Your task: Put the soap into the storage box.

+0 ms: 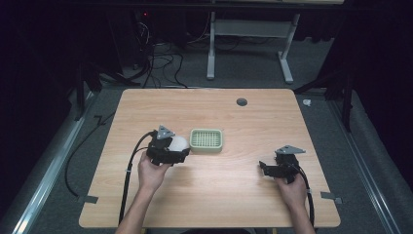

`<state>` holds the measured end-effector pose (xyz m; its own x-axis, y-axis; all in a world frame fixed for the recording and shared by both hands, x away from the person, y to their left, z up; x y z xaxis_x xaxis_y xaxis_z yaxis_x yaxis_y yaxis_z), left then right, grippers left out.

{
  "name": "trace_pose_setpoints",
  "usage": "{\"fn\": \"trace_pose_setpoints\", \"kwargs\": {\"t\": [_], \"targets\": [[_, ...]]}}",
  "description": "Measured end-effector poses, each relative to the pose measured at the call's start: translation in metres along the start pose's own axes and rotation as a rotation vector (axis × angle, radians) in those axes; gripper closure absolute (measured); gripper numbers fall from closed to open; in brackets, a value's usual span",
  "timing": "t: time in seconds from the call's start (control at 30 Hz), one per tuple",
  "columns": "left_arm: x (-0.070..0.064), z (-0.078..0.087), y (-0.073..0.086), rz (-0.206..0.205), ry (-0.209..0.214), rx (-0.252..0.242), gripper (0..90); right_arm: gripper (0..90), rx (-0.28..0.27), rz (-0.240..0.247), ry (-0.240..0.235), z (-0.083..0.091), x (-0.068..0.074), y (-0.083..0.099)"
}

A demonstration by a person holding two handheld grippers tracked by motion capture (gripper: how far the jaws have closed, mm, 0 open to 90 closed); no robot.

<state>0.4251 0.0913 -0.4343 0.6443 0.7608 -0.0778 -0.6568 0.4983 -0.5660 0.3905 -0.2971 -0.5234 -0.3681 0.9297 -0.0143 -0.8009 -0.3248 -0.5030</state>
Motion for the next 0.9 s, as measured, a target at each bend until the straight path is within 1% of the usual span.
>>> {"fn": "trace_pose_setpoints", "kwargs": {"t": [0.1, 0.23, 0.3, 0.33, 0.4, 0.47, 0.5, 0.53, 0.6, 0.7, 0.8, 0.9], "targets": [[-0.002, -0.001, -0.004, -0.011, -0.007, 0.004, 24.1, 20.0, 0.000, 0.000, 0.000, 0.000, 0.000, 0.000], [-0.005, -0.002, -0.013, -0.027, 0.012, 0.000, 24.1, 19.9, 0.000, 0.000, 0.000, 0.000, 0.000, 0.000], [-0.006, -0.004, -0.019, -0.034, 0.017, -0.002, 24.1, 19.9, 0.000, 0.000, 0.000, 0.000, 0.000, 0.000], [-0.006, -0.004, -0.019, -0.034, 0.017, -0.002, 24.1, 19.9, 0.000, 0.000, 0.000, 0.000, 0.000, 0.000], [-0.007, -0.006, -0.026, -0.036, 0.025, -0.008, 24.1, 20.0, 0.000, 0.000, 0.000, 0.000, 0.000, 0.000], [-0.007, -0.007, -0.028, -0.034, 0.027, -0.006, 24.1, 19.9, 0.000, 0.000, -0.001, 0.000, 0.000, 0.000], [-0.007, -0.008, -0.030, -0.038, 0.025, -0.004, 24.1, 19.9, 0.000, 0.000, -0.001, 0.000, 0.000, 0.000], [-0.009, -0.010, -0.034, -0.051, 0.017, 0.002, 24.1, 20.0, 0.000, 0.000, 0.000, 0.000, 0.000, 0.000], [-0.011, -0.013, -0.038, -0.060, 0.017, 0.006, 24.1, 20.0, 0.000, 0.000, -0.001, 0.000, 0.000, 0.000], [-0.012, -0.015, -0.042, -0.065, 0.023, 0.006, 24.1, 20.0, -0.001, 0.000, -0.001, 0.000, 0.000, 0.000], [-0.014, -0.020, -0.049, -0.075, 0.015, 0.008, 24.1, 20.0, -0.002, -0.002, -0.003, 0.000, 0.000, 0.000], [-0.015, -0.023, -0.052, -0.072, 0.010, 0.007, 24.1, 20.0, -0.002, 0.000, -0.001, 0.000, 0.000, 0.000]]}}
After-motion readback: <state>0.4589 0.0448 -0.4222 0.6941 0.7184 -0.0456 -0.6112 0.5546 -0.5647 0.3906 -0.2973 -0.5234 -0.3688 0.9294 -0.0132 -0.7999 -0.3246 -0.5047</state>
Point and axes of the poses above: each handheld gripper's, and its own axes: z roughly backward along the jaws, y roughly out of its underside, x roughly to its left, the point moved 3 cm from there along -z, roughly forward along the jaws, and after that the axes turned 15 degrees about x, right-handed, at the moved point
